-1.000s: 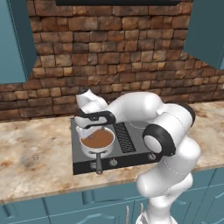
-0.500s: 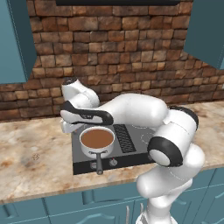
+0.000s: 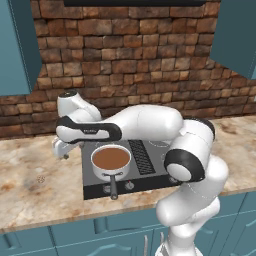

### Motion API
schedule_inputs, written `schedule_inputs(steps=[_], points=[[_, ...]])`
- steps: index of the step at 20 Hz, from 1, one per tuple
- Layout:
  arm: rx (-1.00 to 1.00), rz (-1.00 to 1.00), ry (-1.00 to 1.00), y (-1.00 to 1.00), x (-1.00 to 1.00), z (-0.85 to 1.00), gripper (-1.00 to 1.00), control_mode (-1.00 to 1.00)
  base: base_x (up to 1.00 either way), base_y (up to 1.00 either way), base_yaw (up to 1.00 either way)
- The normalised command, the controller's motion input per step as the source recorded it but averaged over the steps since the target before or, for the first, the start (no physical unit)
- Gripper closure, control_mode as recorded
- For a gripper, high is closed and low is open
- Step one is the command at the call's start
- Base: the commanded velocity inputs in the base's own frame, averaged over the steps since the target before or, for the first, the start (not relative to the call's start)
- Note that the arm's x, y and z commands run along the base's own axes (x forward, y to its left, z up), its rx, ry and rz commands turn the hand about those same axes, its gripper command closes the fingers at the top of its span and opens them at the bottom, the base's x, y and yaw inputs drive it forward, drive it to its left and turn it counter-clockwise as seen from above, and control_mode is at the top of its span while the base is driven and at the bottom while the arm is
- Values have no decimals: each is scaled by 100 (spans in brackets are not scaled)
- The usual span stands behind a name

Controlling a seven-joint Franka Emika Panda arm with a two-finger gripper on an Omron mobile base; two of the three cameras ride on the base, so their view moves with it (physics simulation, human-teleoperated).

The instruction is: Pick up the sugar cube(s) and place them in the saucepan with hot chocolate.

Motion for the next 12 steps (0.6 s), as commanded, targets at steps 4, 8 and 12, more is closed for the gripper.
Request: schedule_inputs(steps=[4,8,12], points=[[14,9,7,78,0,-3,-100,-100,0,0,0],[4,2,0,83,0,-19,-100,-100,0,0,0],[-8,0,0,78,15,-48,-100,-100,0,0,0]])
